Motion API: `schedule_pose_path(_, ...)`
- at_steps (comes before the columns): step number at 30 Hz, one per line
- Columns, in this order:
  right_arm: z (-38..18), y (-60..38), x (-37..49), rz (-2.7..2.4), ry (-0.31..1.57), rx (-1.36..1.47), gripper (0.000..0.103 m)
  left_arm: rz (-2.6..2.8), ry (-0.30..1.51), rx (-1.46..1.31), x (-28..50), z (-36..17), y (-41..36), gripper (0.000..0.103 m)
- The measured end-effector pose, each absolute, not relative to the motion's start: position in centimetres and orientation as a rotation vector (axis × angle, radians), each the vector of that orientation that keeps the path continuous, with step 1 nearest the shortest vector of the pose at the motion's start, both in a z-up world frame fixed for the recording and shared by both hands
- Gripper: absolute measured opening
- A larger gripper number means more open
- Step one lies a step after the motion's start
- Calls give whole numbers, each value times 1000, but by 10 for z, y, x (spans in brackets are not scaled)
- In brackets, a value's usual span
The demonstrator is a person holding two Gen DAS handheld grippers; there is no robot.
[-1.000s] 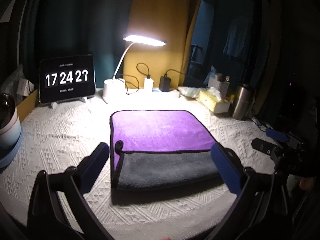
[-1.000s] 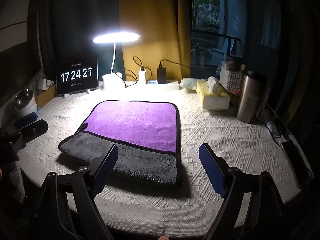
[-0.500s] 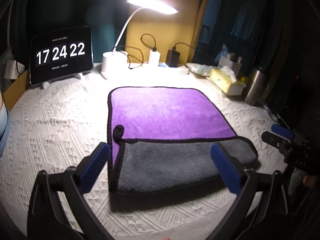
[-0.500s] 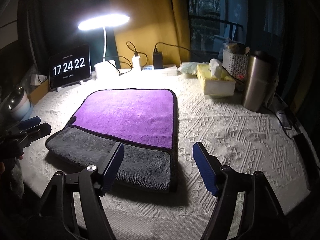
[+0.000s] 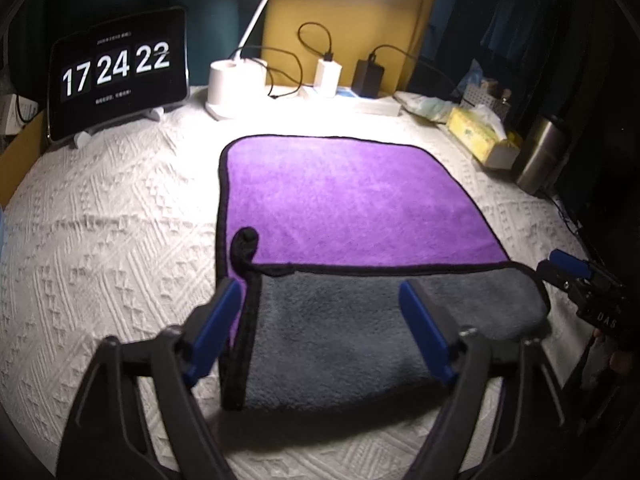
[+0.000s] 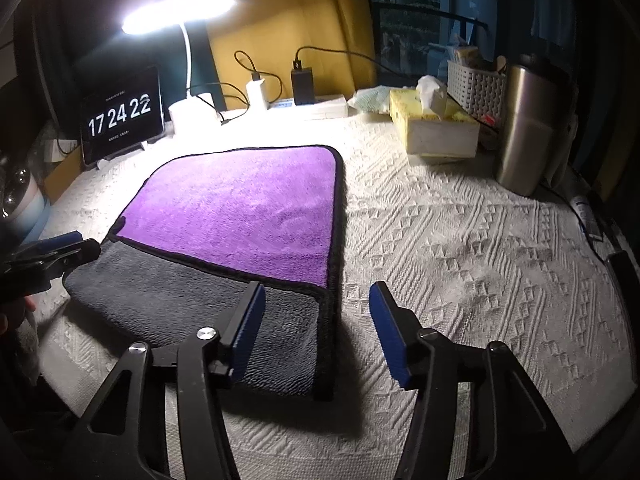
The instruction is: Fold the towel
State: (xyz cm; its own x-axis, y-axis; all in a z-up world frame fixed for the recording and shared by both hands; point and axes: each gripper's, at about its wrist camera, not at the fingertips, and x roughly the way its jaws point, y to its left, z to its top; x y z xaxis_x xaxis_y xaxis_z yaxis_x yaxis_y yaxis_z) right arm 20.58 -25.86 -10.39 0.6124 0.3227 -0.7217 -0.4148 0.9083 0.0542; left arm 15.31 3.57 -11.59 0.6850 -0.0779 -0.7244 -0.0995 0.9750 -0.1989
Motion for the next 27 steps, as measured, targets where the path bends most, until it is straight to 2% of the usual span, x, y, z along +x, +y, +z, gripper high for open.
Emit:
schedule_pose_path(9,-119,-262,218,426,863,-110,46,20,875,-234,164,-130,38,57)
schedule_pose_path(17,-125,-258,219,445,883,-120,36,33,897,-235,165,-135,40,56)
schedule_pose_path(21,-128,-255,219,453,891,-132,29,46,898,-234,163,-135,42,50)
schedule_pose_path(27,-129,-255,217,455,893,-138,28,80,878,-227,159,-130,48,50)
